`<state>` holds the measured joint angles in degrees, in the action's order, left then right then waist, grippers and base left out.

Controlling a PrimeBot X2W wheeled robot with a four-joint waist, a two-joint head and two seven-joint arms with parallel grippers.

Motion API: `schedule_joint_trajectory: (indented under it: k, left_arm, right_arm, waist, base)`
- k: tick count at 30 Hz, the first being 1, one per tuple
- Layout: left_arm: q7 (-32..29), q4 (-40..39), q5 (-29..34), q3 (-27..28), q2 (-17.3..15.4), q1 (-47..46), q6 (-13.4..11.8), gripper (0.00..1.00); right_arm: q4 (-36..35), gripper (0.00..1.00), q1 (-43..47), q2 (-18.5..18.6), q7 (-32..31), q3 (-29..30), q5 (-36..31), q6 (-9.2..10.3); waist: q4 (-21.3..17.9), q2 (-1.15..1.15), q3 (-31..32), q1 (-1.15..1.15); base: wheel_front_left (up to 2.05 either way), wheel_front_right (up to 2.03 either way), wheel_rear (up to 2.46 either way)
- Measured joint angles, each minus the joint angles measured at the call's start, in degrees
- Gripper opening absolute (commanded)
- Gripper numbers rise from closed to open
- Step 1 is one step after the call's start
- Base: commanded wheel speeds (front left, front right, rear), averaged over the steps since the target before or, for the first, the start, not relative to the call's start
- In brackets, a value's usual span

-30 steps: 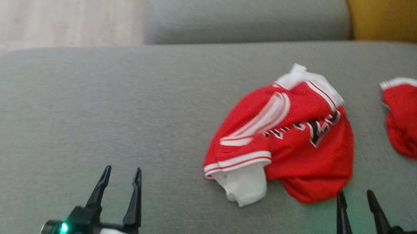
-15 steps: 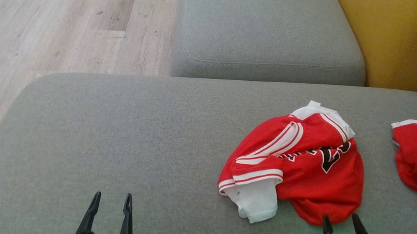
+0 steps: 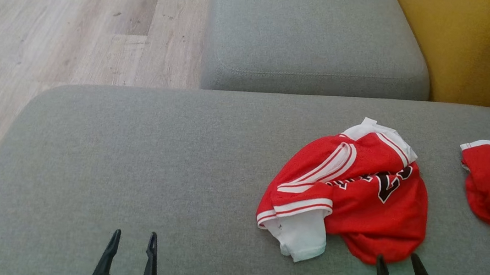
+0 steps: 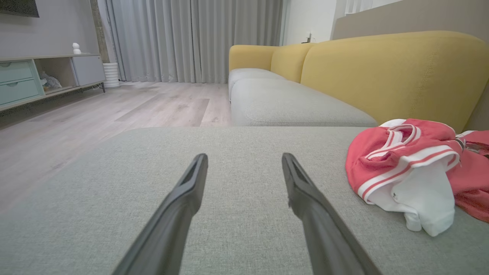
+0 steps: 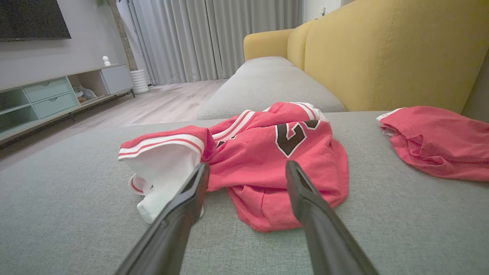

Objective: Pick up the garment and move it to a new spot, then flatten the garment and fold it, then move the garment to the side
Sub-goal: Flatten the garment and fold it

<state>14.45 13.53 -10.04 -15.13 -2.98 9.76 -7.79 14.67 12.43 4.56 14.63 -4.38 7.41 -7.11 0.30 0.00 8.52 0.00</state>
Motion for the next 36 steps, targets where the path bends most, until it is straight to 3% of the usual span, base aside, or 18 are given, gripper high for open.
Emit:
schedule_joint_trajectory:
  k: [6, 20, 29, 36]
  left_arm:
    - [0.0, 1.4, -1.0, -2.4, 0.0, -0.4, 0.8, 1.0]
    - [0.0, 7.7, -18.5, -18.1, 0.1, -17.1, 3.9, 1.0]
    - [0.0, 13.2, -31.1, -22.3, 0.2, -24.0, 3.4, 1.0]
    - [0.0, 20.5, -36.3, -23.9, 0.1, -27.3, 0.2, 1.0]
  right_arm:
    - [0.0, 1.0, -0.1, 0.0, 0.0, -0.8, -0.5, 0.0]
    - [0.8, 1.0, -5.9, 1.7, 0.0, -7.3, -0.4, 0.0]
    - [1.1, 1.0, -8.7, 2.2, 0.0, -10.0, 0.0, 0.0]
    - [1.1, 1.0, -9.8, 2.4, 0.0, -10.8, 0.2, 0.0]
  waist:
    - [-1.1, 0.0, -1.1, 0.0]
    - [-9.8, 0.0, -6.4, 0.01]
    - [-17.5, 0.0, -11.3, 0.01]
    - [-22.1, 0.0, -13.8, 0.01]
  base:
    - [0.0, 0.0, 0.0]
    - [0.0, 0.0, 0.0]
    - [0.0, 0.0, 0.0]
    - [0.0, 0.0, 0.0]
